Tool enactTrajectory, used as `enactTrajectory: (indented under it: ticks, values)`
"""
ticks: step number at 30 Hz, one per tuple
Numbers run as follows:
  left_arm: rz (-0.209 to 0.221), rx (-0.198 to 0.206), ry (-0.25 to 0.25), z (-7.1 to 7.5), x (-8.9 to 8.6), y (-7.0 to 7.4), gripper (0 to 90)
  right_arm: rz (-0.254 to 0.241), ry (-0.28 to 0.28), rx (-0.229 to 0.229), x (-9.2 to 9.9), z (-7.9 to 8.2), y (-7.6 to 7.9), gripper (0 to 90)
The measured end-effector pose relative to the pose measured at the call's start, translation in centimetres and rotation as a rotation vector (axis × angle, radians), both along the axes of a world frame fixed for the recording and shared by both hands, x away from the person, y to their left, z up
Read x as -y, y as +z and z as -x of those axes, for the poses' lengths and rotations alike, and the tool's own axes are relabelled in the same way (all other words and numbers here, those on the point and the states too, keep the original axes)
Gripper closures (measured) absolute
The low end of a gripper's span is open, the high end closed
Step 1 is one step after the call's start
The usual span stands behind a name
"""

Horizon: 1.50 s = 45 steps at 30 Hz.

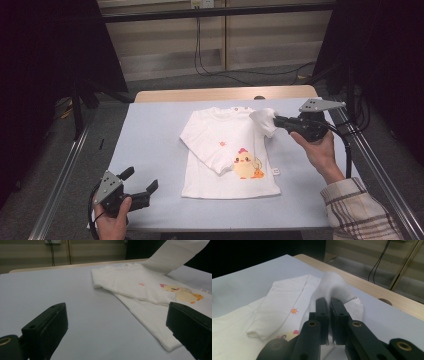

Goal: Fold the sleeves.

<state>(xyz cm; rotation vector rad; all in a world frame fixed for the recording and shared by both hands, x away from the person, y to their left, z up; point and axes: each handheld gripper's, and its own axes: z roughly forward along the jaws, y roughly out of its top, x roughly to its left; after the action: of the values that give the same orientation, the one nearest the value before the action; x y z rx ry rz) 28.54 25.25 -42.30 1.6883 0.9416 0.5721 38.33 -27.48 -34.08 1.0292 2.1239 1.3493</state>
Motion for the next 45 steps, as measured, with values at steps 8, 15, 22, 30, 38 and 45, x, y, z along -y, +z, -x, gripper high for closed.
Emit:
enactTrajectory:
  ticks: [8, 15, 22, 30, 38, 45]
  values:
    - [0.000, -0.003, 0.000, -0.1, 0.1, 0.0, 4.0, 0.008, 0.037, -0.004, -1.4, -0.1, -0.4, 85.5]
    - [0.012, -0.001, -0.021, -0.1, 0.2, 0.0, 4.0, 0.032, 0.064, -0.021, -2.7, 0.0, -0.8, 85.5]
    - [0.014, 0.000, -0.017, -0.1, 0.2, 0.0, 3.9, 0.053, 0.090, -0.034, -4.0, 0.1, -1.3, 85.5]
    - [0.017, -0.009, -0.013, -0.2, 0.1, 0.0, 4.0, 0.071, 0.120, -0.047, -5.2, 0.3, -1.7, 85.5]
    - [0.021, -0.012, -0.017, -0.2, 0.0, 0.0, 4.0, 0.103, 0.155, -0.077, -6.3, 0.4, -2.6, 85.4]
    - [0.017, -0.004, -0.018, -0.1, 0.0, 0.0, 4.0, 0.123, 0.172, -0.102, -7.1, 0.4, -3.7, 85.3]
